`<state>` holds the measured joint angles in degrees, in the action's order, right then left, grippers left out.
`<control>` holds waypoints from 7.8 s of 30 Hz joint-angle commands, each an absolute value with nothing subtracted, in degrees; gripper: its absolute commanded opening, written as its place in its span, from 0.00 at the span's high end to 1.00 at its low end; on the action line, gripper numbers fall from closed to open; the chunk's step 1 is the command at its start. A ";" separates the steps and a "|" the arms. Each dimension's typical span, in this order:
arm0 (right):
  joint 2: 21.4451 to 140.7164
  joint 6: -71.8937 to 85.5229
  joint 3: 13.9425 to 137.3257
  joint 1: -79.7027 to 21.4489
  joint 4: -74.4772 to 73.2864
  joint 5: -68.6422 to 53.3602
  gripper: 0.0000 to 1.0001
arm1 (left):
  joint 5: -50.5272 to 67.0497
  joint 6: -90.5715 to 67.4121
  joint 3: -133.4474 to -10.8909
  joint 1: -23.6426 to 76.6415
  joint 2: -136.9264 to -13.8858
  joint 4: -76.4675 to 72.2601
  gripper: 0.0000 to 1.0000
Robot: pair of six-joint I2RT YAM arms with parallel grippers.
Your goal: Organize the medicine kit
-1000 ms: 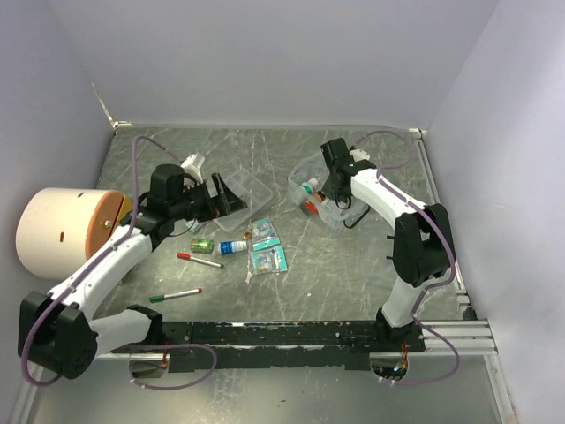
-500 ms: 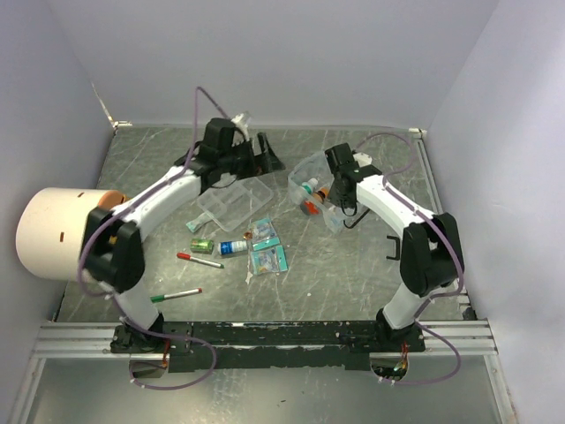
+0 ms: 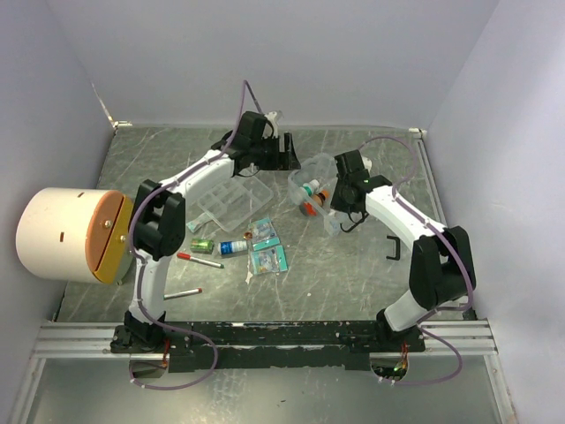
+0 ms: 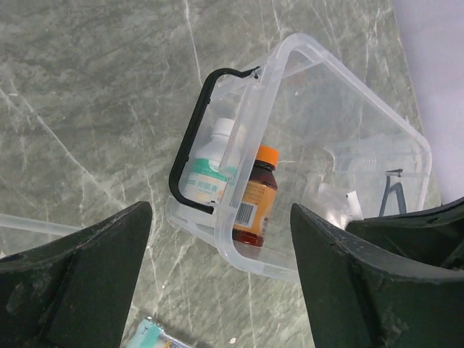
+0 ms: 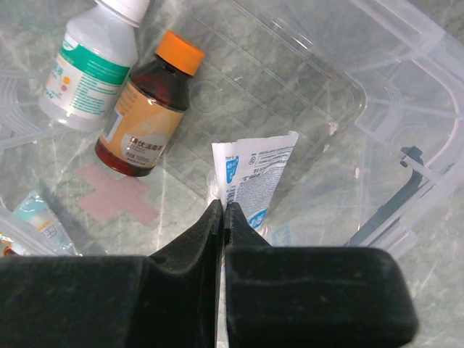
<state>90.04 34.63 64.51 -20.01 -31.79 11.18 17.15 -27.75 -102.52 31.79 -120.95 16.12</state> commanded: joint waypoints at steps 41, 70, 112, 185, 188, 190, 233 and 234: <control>70.49 40.95 52.29 -15.95 -14.86 -5.92 1.00 | 7.44 -38.45 -80.87 42.52 -103.33 24.16 0.56; 53.60 66.69 43.64 -7.08 20.98 -43.67 1.00 | 11.54 -54.97 -69.78 41.21 -71.82 3.43 0.01; 44.69 47.04 50.55 -6.79 -32.82 5.07 0.42 | 10.19 -38.67 -93.73 48.48 -107.85 15.91 0.93; 95.22 42.94 64.14 -62.59 -25.35 26.83 0.57 | -46.12 -38.39 -59.50 47.72 -43.88 30.54 0.14; 99.31 44.97 66.23 -62.65 -28.61 27.55 0.59 | -45.30 -37.47 -58.99 47.72 -43.82 30.54 0.14; 101.11 45.85 67.20 -62.67 -30.28 28.30 0.60 | -44.79 -36.76 -58.93 47.70 -43.83 30.31 0.14; 83.09 41.18 66.28 -59.33 -27.28 26.01 1.00 | -51.51 -38.37 -56.96 47.70 -41.49 31.08 0.17; 81.71 40.91 66.94 -58.65 -28.00 26.99 1.00 | -51.68 -38.52 -57.02 47.72 -41.22 31.23 0.17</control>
